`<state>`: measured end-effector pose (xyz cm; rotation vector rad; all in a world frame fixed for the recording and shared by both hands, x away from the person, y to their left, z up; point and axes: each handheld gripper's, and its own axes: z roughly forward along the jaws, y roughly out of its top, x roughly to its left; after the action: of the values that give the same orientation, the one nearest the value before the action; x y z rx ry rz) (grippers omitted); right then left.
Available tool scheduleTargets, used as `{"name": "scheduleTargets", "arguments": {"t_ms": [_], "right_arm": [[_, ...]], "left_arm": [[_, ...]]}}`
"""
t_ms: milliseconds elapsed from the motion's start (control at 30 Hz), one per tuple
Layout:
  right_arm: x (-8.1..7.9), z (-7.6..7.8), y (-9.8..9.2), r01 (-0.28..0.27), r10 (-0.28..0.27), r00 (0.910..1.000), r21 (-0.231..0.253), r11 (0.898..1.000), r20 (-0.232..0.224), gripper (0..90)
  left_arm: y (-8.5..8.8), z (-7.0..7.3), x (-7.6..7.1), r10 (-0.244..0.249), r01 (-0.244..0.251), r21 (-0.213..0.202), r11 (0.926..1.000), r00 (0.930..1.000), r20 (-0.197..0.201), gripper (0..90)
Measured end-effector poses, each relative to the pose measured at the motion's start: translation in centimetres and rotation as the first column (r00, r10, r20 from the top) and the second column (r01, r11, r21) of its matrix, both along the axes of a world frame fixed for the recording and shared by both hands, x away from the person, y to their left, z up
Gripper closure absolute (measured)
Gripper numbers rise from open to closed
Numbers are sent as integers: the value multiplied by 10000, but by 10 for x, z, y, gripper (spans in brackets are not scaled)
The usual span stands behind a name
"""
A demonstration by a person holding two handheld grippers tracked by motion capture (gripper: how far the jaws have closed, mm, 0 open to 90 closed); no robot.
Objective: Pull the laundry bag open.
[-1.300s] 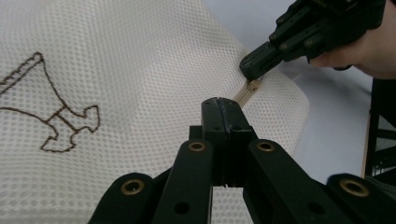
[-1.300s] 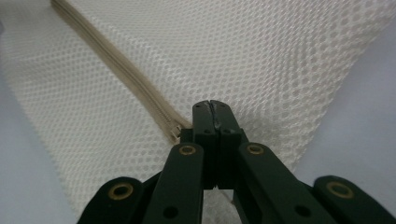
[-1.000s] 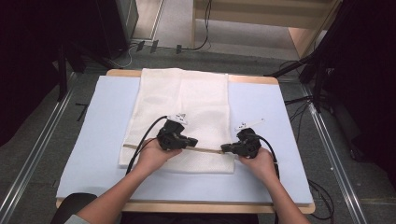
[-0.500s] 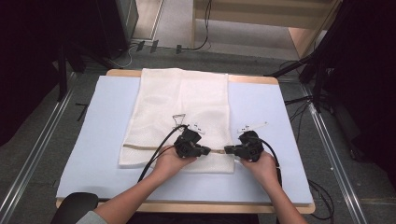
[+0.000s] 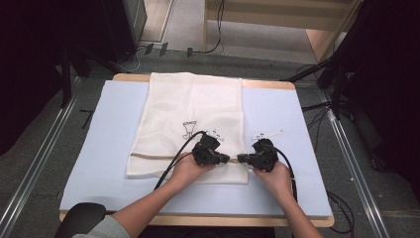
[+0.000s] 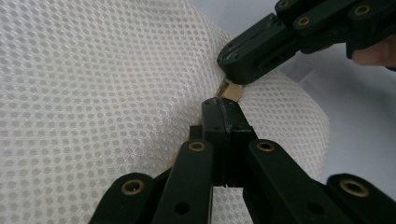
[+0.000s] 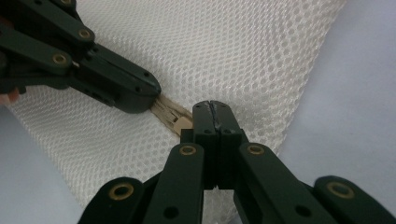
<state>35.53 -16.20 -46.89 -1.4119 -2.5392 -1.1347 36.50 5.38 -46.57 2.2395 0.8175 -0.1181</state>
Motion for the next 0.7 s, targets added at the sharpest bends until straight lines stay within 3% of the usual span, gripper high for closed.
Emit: {"name": "scheduleTargets", "arguments": {"t_ms": [267, 400, 467, 700], "right_arm": [[2, 0, 4, 43, -44, 9996, 12, 10000, 282, 900], [4, -2, 6, -255, 255, 9978, -1, 9997, 613, 900], [6, -4, 8, -401, 394, 9973, 102, 9991, 626, 900], [12, -6, 8, -956, 938, 9941, 318, 9949, 536, 900]], "left_arm": [[1, -5, 2, 95, -96, -44, 9999, 9999, -46, 900], [3, -5, 2, 87, -87, -19, 10000, 10000, -48, 900], [5, -6, 4, 145, -148, -124, 9998, 9996, -253, 900], [7, -7, 4, 181, -186, -206, 9996, 9995, -264, 900]]}}
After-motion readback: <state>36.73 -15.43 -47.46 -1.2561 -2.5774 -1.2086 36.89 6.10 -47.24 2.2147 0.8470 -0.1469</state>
